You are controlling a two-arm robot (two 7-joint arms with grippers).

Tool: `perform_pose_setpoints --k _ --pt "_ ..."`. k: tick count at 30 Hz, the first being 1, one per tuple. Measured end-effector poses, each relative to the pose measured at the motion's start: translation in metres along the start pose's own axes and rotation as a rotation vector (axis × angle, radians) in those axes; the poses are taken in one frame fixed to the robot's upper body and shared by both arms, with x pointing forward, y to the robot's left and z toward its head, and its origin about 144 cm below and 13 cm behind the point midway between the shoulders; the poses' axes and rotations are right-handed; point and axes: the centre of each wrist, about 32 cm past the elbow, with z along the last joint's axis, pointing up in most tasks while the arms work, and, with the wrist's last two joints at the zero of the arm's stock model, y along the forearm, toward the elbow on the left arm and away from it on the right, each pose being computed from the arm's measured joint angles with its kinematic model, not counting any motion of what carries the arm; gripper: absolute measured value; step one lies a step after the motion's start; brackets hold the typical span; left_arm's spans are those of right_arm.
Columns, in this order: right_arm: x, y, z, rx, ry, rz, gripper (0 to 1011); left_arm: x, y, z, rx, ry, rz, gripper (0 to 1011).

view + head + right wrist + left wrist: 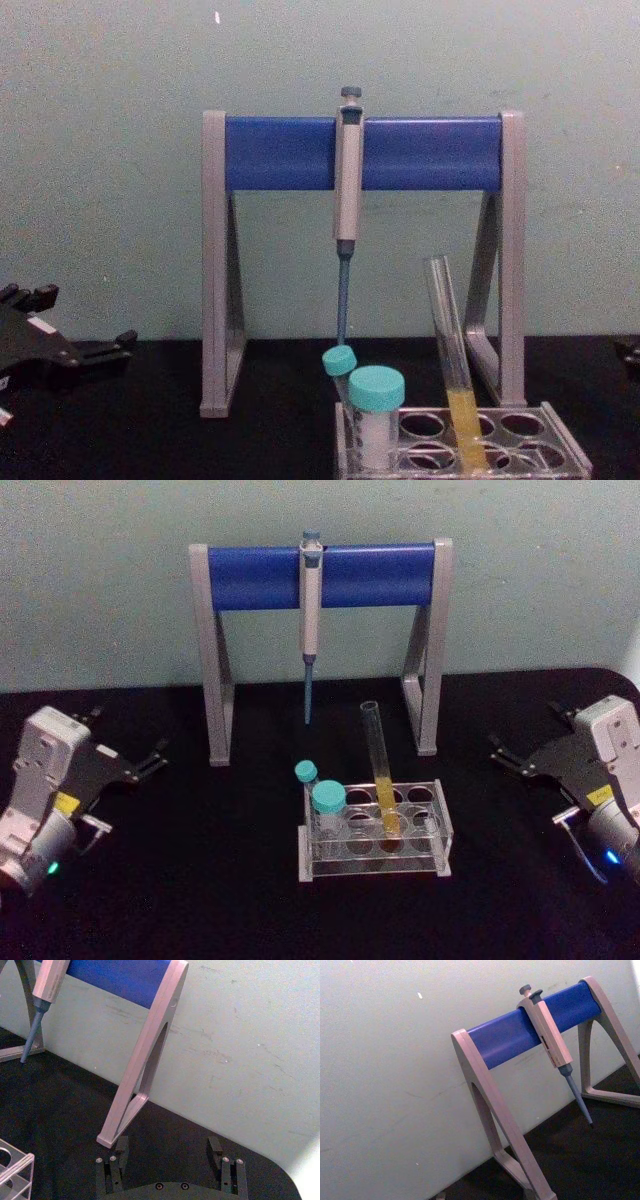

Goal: Pick up the test tube from the test tube rack, shake it, then place it back into the test tube rack.

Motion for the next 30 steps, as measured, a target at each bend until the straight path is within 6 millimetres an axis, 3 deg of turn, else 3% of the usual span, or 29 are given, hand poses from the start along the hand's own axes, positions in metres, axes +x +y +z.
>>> perform_pose_setpoints --k 30 --pt "0.0 0.0 0.0 0.001 0.0 0.0 1000 0.0001 0.0 0.0 0.0 0.0 0.0 1001"
